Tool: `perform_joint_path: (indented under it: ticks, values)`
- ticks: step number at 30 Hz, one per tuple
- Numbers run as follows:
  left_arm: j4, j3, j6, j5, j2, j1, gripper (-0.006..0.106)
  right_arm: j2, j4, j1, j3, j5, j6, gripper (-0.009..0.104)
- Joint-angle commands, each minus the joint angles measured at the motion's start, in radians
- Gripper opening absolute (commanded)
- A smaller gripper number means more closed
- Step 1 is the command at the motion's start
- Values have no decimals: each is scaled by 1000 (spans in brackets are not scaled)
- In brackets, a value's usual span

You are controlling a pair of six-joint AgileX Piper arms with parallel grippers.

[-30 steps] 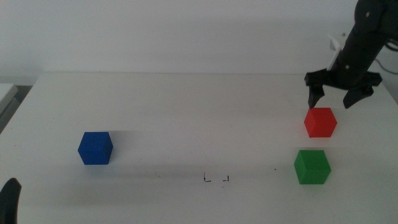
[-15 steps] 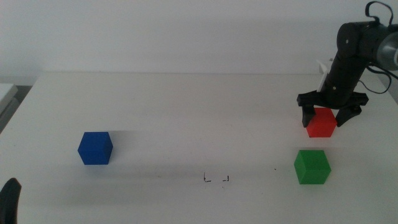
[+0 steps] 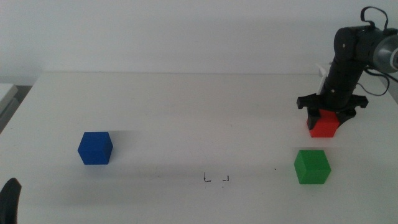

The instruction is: Stack red cubes first, then green, then blue cubes in a specific spot.

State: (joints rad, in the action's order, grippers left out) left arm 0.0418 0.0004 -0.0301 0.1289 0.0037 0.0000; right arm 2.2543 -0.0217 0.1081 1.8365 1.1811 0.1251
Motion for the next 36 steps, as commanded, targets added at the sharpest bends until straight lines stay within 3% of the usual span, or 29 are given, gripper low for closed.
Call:
perform_joint_path:
  ticks: [1, 4, 7, 18, 21, 25, 36]
  values:
    - [6, 0, 0, -12, -4, 0, 94, -53, -40, 17, 5, 28, 33, 14]
    - [-1, 0, 5, -12, -4, 0, 94, -117, -103, 60, 5, 40, 113, 23]
    - [-1, 0, 5, -12, -4, 0, 94, -183, -134, 123, 5, 40, 181, 24]
    - [-1, 0, 5, -12, -4, 0, 94, -269, -100, 413, 5, 40, 502, 24]
    - [-1, 0, 5, -12, -4, 0, 94, -261, -57, 475, 5, 40, 583, 24]
    - [-1, 0, 5, -12, -4, 0, 94, -241, -94, 561, 5, 40, 667, 24]
    - [-1, 0, 1, -12, -4, 0, 94, -171, -83, 658, 5, 40, 738, 24]
